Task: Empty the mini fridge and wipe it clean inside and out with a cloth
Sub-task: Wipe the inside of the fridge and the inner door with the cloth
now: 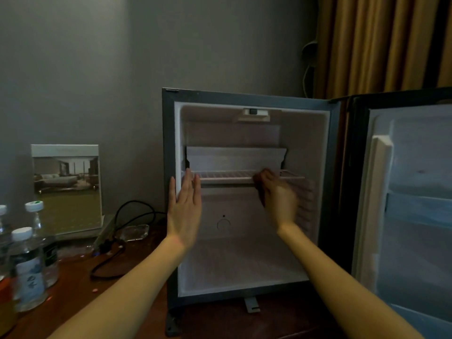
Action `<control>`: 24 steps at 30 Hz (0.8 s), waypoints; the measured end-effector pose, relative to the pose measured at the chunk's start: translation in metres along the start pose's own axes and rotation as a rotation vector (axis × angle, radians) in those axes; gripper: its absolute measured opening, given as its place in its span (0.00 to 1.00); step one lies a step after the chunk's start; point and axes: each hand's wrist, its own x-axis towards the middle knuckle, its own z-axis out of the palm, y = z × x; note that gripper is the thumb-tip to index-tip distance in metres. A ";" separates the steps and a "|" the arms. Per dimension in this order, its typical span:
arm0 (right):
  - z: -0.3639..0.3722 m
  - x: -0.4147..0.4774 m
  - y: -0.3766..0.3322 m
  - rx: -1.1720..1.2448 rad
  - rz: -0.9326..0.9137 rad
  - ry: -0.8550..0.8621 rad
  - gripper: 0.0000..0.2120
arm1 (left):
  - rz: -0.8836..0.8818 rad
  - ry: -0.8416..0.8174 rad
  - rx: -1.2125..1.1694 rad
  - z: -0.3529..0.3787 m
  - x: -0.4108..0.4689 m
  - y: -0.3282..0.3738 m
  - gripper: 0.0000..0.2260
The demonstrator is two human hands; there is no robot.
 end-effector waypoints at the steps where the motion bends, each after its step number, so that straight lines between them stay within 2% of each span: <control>1: 0.009 -0.001 -0.017 0.015 0.006 0.018 0.04 | 0.001 0.001 0.003 0.000 0.000 0.000 0.40; 4: 0.024 -0.001 -0.058 0.090 0.011 0.079 0.02 | 0.005 0.026 0.037 0.001 0.000 0.001 0.39; 7: 0.032 -0.008 -0.069 0.110 -0.119 0.042 0.06 | 0.010 0.041 0.077 0.003 -0.002 0.000 0.39; 11: 0.036 -0.008 -0.049 0.114 -0.252 -0.063 0.12 | 0.011 0.011 0.085 0.006 -0.001 -0.001 0.40; 14: 0.022 -0.004 -0.023 0.072 -0.272 -0.083 0.13 | -0.001 0.013 0.065 0.008 0.001 -0.001 0.43; 21: -0.030 0.002 0.035 -0.085 -0.132 -0.204 0.14 | -0.024 0.008 0.005 0.004 0.000 -0.001 0.45; 24: -0.062 0.012 0.030 -0.127 0.090 -0.309 0.12 | -0.053 0.114 -0.156 0.009 -0.003 0.006 0.47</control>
